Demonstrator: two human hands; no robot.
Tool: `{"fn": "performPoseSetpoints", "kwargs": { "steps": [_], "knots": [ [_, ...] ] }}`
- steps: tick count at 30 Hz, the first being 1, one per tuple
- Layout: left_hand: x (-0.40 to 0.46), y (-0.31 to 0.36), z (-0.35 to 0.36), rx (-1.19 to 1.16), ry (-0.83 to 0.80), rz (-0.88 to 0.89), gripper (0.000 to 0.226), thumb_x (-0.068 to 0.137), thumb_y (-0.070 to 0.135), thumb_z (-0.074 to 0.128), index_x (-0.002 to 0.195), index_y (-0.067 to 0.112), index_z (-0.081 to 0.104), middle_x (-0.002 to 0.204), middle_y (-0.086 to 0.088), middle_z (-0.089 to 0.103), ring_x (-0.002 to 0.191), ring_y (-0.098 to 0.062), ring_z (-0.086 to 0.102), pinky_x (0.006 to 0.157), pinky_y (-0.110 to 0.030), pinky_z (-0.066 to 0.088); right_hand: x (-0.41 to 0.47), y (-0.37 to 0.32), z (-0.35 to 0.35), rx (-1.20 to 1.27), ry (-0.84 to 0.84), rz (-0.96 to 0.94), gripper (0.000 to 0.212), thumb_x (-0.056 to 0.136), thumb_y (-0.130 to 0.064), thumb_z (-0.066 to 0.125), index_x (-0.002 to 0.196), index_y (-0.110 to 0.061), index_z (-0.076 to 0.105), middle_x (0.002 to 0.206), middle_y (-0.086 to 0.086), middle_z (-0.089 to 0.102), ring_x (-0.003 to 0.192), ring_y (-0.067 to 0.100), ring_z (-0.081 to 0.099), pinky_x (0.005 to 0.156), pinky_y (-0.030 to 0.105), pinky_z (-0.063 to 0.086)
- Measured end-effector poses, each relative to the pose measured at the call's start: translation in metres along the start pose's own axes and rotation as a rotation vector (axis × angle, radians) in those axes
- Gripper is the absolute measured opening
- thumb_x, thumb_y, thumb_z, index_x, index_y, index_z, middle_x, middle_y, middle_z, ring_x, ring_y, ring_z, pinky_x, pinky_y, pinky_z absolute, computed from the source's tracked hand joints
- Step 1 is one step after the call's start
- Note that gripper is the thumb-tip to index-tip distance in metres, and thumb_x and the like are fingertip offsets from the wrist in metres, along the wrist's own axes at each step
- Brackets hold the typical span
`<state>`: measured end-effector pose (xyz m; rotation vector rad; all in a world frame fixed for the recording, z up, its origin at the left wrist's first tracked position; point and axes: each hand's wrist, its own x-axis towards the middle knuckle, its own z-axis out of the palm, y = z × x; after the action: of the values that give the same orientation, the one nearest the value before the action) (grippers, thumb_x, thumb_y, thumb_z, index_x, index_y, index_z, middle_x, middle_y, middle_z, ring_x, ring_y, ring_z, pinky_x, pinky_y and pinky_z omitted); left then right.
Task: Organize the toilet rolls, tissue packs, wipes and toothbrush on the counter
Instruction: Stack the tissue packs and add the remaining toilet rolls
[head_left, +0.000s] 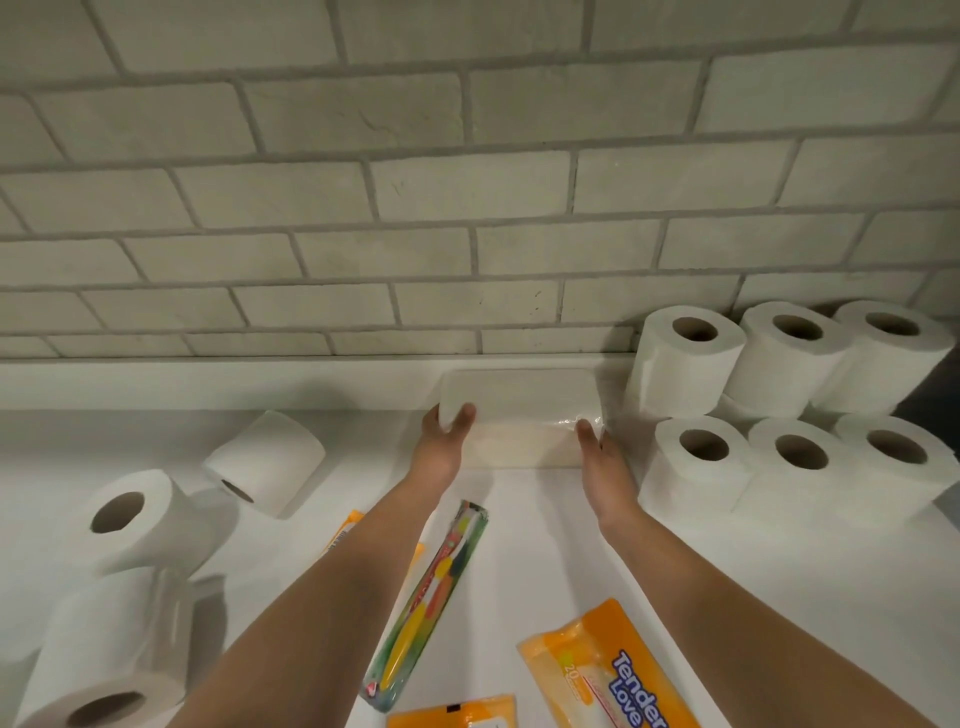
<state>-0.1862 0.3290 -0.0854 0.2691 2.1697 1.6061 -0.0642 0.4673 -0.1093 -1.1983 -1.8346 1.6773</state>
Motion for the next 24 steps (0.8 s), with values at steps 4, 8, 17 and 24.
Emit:
{"fn": "performPoseSetpoints", "kwargs": {
  "steps": [4,8,17,24],
  "knots": [
    [0.001,0.002,-0.001,0.029,-0.012,-0.010,0.071,0.099,0.049,0.047,0.155,0.014,0.021,0.157,-0.010,0.034,0.142,-0.031,0.036,0.111,-0.040,0.030,-0.002,-0.003,0.000,-0.031,0.002,0.002,0.069,0.097,-0.057,0.033,0.151,-0.014,0.029,0.154,0.006,0.037,0.141,0.026,0.035,0.117,0.039,0.026],
    [0.001,0.003,-0.001,0.045,-0.004,-0.016,0.072,0.099,0.049,0.046,0.156,0.014,0.020,0.157,-0.011,0.034,0.142,-0.032,0.036,0.111,-0.040,0.030,-0.004,-0.006,0.001,-0.061,0.018,0.011,0.069,0.098,-0.057,0.033,0.152,-0.014,0.029,0.153,0.007,0.038,0.140,0.027,0.036,0.117,0.040,0.027],
    [-0.004,-0.010,-0.005,0.026,0.022,-0.061,0.070,0.098,0.057,0.041,0.146,0.006,0.039,0.136,-0.016,0.053,0.124,-0.032,0.051,0.097,-0.033,0.035,-0.022,0.004,0.000,0.067,0.036,0.005,0.061,0.099,-0.038,0.047,0.151,-0.012,0.029,0.155,0.007,0.035,0.141,0.026,0.035,0.114,0.036,0.028],
    [-0.022,-0.019,-0.041,0.032,0.117,-0.018,0.051,0.097,0.032,0.060,0.138,0.004,0.048,0.131,-0.015,0.058,0.122,-0.032,0.057,0.091,-0.027,0.041,-0.054,-0.002,0.017,0.120,0.047,0.126,0.052,0.094,-0.026,0.058,0.141,-0.014,0.039,0.147,0.011,0.034,0.123,0.030,0.048,0.092,0.033,0.038]
  ]
}}
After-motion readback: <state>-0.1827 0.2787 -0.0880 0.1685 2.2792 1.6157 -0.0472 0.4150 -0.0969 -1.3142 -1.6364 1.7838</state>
